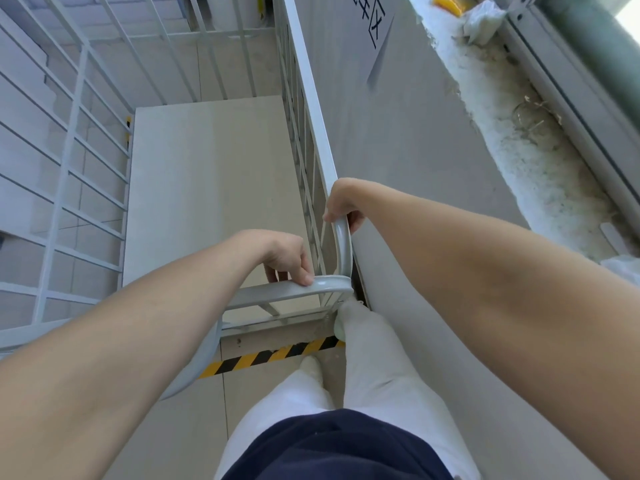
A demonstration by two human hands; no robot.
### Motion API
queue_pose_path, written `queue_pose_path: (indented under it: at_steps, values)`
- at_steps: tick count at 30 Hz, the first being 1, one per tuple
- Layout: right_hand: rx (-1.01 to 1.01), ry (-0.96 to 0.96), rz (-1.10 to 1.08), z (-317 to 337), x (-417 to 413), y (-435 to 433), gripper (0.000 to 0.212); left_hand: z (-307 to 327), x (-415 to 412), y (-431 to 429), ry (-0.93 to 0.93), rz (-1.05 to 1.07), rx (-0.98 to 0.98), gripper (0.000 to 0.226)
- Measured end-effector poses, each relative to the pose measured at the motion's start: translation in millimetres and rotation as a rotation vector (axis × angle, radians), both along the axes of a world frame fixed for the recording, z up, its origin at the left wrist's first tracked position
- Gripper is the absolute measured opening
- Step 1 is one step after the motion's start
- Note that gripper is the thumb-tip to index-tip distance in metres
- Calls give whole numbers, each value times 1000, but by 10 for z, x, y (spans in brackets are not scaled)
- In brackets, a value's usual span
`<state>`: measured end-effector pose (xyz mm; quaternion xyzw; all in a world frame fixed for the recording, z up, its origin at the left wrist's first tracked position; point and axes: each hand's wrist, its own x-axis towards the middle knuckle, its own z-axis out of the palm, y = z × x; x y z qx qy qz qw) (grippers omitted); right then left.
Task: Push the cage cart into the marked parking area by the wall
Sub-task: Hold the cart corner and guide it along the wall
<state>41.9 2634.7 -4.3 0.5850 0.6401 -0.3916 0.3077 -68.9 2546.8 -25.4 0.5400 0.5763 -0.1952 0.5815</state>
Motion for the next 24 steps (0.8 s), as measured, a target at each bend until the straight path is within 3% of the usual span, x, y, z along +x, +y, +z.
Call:
queue_pose_path:
  at_steps: [3, 6, 11, 24]
  values:
    - [-57, -125, 71, -54, -53, 39, 52, -5, 40, 50, 14, -41, -22, 10]
    - [-67, -141, 129, -78, -60, 88, 50, -24, 40, 64, 18, -56, -27, 13]
    - [-77, -101, 19, -145, -43, 122, 56, -63, 32, 39, 3, -61, 5, 18]
    - [-178, -58, 5, -257, -13, 290, 56, -78, 34, 43, -7, -66, -9, 22]
